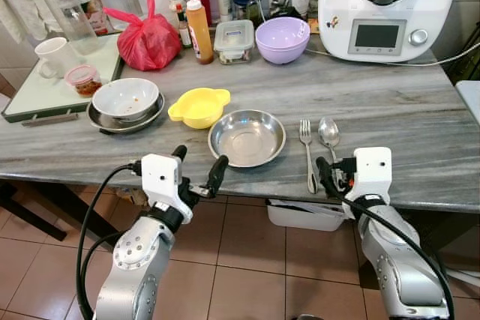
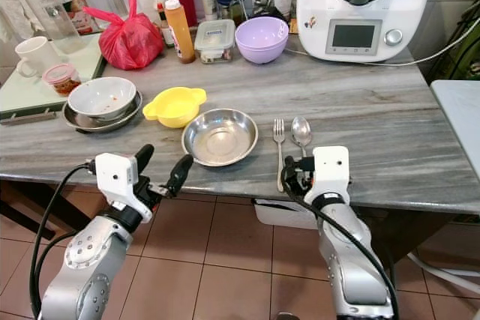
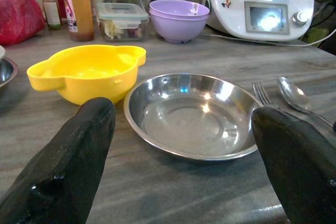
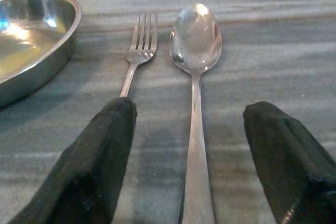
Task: Setting the table
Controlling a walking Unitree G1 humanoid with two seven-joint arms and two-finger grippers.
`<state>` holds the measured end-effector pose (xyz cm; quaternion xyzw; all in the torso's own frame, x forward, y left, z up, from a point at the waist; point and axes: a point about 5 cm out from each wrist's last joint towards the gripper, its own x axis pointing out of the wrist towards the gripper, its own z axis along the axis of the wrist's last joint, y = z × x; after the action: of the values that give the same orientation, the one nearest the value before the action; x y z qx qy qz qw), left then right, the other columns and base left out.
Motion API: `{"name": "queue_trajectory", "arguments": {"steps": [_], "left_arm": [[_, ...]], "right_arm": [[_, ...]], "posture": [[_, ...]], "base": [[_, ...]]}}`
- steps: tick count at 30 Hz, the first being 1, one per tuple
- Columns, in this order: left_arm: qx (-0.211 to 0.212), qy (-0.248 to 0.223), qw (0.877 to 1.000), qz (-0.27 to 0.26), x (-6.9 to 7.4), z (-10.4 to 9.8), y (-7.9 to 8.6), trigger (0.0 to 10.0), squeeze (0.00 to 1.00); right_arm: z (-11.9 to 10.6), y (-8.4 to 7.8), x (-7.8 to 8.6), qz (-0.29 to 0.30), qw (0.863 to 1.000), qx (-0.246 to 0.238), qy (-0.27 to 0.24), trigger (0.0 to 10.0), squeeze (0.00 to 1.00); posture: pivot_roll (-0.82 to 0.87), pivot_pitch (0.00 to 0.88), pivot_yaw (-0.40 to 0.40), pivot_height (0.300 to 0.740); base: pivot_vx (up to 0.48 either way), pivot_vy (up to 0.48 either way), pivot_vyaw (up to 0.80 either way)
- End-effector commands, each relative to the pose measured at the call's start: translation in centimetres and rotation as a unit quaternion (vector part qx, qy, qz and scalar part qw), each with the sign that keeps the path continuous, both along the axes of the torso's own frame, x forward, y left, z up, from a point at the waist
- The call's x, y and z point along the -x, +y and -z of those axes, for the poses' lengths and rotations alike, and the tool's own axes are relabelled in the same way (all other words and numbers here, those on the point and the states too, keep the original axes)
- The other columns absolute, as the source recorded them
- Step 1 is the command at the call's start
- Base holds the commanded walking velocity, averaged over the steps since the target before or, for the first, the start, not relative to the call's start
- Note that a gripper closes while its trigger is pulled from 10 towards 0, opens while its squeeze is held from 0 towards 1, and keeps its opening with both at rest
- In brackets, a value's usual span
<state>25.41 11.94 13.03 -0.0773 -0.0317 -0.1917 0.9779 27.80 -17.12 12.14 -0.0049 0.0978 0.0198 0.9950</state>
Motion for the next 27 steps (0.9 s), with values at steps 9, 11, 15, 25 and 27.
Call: {"name": "queue_trajectory", "arguments": {"steps": [9, 11, 15, 25, 27], "left_arm": [[-0.007, 0.013, 1.000, 0.009, 0.1, 0.5, 0.0, 10.0, 0.00], [-0.007, 0.013, 1.000, 0.010, 0.1, 0.5, 0.0, 10.0, 0.00], [-0.007, 0.017, 1.000, 0.014, 0.1, 0.6, -0.1, 10.0, 0.00], [-0.008, 0.017, 1.000, 0.015, 0.1, 0.6, -0.1, 10.0, 0.00], [-0.009, 0.018, 1.000, 0.015, 0.1, 0.6, -0.1, 10.0, 0.00]], "right_arm": [[-0.1, -0.2, 0.1, 0.006, 1.000, -0.003, 0.007, 8.4, 0.00], [0.0, -0.3, 0.1, 0.008, 1.000, -0.004, 0.010, 8.8, 0.00], [0.4, -0.5, 0.2, 0.009, 1.000, -0.002, 0.018, 10.0, 0.00], [0.9, -0.5, 0.0, 0.012, 0.999, -0.006, 0.034, 9.4, 0.00], [1.2, -0.4, 0.0, 0.011, 0.999, -0.007, 0.042, 3.1, 0.00]], "posture": [[-0.16, 0.104, 0.099, 0.740], [-0.16, 0.104, 0.099, 0.740], [-0.16, 0.102, 0.096, 0.740], [-0.16, 0.102, 0.097, 0.740], [-0.16, 0.103, 0.097, 0.740]], "base": [[0.000, 0.000, 0.00], [0.000, 0.000, 0.00], [0.000, 0.000, 0.00], [0.000, 0.000, 0.00], [0.000, 0.000, 0.00]]}}
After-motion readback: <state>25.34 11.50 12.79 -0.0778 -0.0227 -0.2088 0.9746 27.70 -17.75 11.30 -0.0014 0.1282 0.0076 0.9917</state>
